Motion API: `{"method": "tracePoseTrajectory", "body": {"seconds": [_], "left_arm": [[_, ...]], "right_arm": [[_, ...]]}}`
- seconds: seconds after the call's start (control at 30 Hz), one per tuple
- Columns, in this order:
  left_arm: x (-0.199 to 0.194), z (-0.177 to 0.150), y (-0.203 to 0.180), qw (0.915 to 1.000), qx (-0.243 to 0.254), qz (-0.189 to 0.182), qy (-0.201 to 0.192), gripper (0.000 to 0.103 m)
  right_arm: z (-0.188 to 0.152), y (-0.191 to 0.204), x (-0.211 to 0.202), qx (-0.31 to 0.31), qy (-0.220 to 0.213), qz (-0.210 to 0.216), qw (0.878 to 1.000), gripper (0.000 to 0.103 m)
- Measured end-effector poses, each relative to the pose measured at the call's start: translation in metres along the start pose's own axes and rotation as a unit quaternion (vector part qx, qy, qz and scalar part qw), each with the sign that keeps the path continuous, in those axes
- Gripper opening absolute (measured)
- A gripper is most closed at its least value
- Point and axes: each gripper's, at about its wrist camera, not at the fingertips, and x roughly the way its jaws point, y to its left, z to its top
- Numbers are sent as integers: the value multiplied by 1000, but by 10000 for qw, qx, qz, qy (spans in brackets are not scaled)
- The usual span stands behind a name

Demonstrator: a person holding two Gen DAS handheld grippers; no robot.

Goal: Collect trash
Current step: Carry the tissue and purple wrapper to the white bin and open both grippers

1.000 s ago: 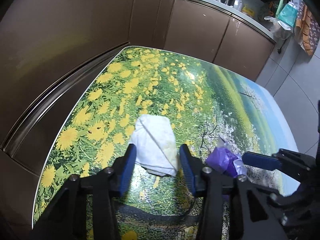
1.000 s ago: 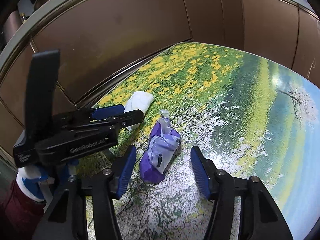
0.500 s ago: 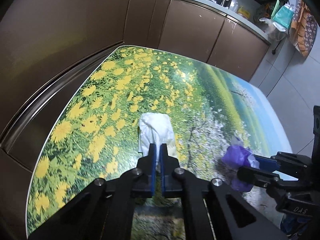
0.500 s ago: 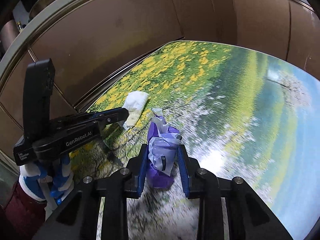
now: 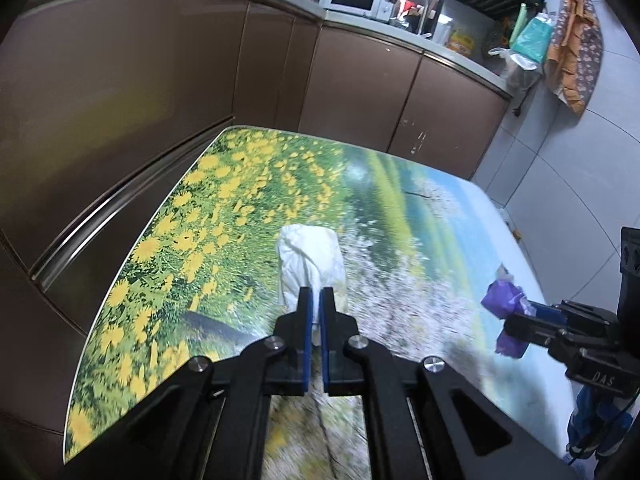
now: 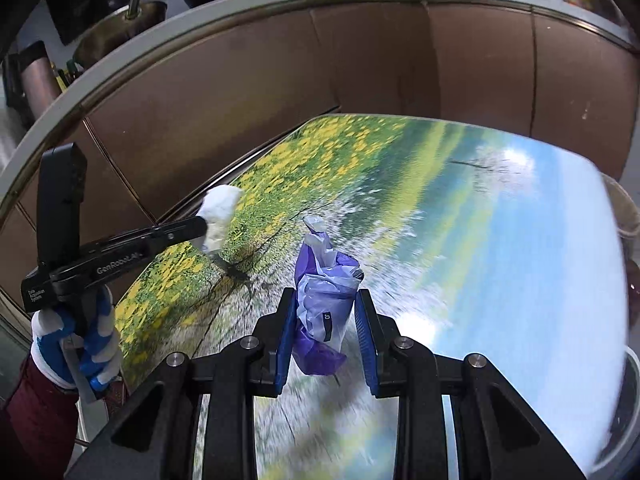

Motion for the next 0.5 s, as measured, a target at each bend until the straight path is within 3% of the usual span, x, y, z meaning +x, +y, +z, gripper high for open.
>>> {"method": "tracePoseTrajectory", "body": {"seconds": [0.3, 0.5], "left_arm": [[-47, -6, -67, 9985, 406, -300, -210, 3], [-42, -13, -143, 9929, 897, -774, -59, 3]], "right_arm": [[-38, -54, -106, 407, -661, -488, 9958, 29], [-71, -111, -169, 876, -967, -1057, 9858, 29]]}}
